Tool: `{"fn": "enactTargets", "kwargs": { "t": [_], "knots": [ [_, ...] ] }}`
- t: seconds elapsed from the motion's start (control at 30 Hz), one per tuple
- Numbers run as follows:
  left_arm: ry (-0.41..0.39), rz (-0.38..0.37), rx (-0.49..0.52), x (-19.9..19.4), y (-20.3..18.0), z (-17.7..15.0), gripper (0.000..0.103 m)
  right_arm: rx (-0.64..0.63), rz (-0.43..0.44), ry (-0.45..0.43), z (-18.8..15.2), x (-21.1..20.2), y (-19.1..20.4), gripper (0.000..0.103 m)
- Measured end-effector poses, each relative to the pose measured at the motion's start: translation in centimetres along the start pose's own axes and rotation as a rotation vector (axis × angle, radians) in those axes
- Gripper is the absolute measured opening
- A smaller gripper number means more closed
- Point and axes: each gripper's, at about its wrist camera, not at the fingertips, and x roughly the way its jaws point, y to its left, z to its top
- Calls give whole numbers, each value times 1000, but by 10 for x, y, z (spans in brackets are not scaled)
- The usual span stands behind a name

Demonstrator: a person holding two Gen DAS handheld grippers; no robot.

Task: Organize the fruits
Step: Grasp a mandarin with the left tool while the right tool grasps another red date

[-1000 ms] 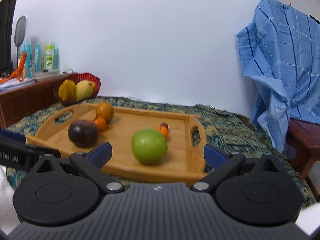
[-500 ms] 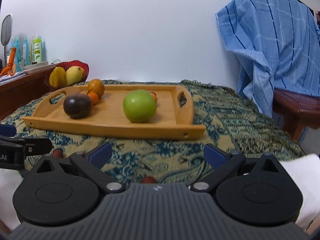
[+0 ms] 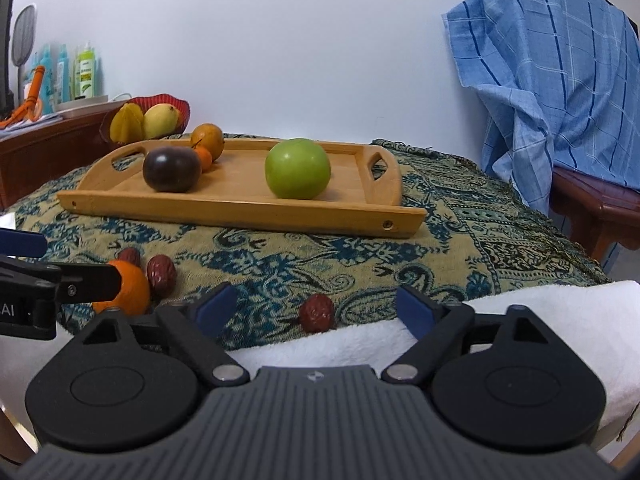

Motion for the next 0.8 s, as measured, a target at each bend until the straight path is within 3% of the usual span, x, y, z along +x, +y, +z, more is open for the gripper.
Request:
{"fn": "enactTargets", "kwargs": {
  "t": [0.13,0.27,0.43,0.53,0.8],
  "knots": [
    [19,-30,3,1,-4,-1,71,-11,4,8,-2,2,2,79],
    [28,-58,-2,1,-8,-1,59,-7,8,7,-3,2,2,71],
    [45,-70,17,4,-17,-3,51,-12,17,19,-5,3,4,62],
    [65,-81,26,7,-22,-6,45,-20,22,22,-6,2,7,61],
    [68,-50,31,12,-25,-9,39,-2,23,26,-7,3,6,60]
  ]
}}
